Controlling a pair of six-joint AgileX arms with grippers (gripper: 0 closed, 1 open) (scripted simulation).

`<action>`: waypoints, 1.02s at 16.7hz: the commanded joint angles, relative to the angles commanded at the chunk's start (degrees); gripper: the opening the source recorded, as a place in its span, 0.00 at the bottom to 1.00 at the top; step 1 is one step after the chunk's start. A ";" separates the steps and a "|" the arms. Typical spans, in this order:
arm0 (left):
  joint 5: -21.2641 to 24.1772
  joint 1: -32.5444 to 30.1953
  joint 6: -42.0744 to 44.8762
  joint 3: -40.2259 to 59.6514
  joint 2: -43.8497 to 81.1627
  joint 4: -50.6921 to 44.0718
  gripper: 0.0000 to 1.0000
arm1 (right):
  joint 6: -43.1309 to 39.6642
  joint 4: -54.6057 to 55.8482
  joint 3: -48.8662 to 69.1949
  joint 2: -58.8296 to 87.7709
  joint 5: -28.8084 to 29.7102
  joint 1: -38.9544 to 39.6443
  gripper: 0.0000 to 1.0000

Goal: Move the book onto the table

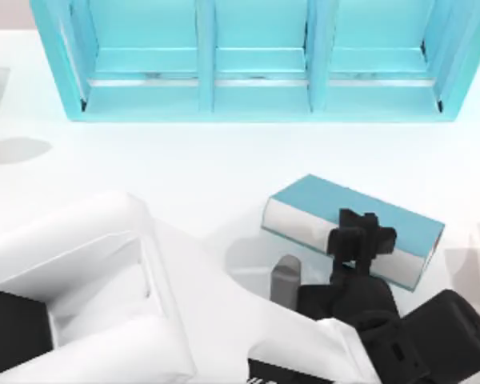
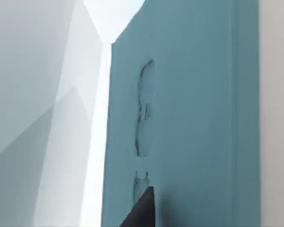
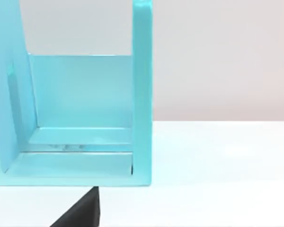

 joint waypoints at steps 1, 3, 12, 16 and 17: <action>0.00 0.00 0.00 0.00 0.00 0.00 0.83 | 0.00 0.00 0.00 0.00 0.00 0.00 1.00; 0.00 0.00 0.00 0.00 0.00 0.00 0.98 | 0.00 0.00 0.00 0.00 0.00 0.00 1.00; 0.04 -0.02 -0.01 -0.11 0.06 -0.06 1.00 | 0.00 0.00 0.00 0.00 0.00 0.00 1.00; -0.02 -1.73 -3.71 1.11 0.73 -3.77 1.00 | 0.00 0.00 0.00 0.00 0.00 0.00 1.00; -0.11 -2.71 -6.12 1.82 1.10 -6.20 1.00 | 0.00 0.00 0.00 0.00 0.00 0.00 1.00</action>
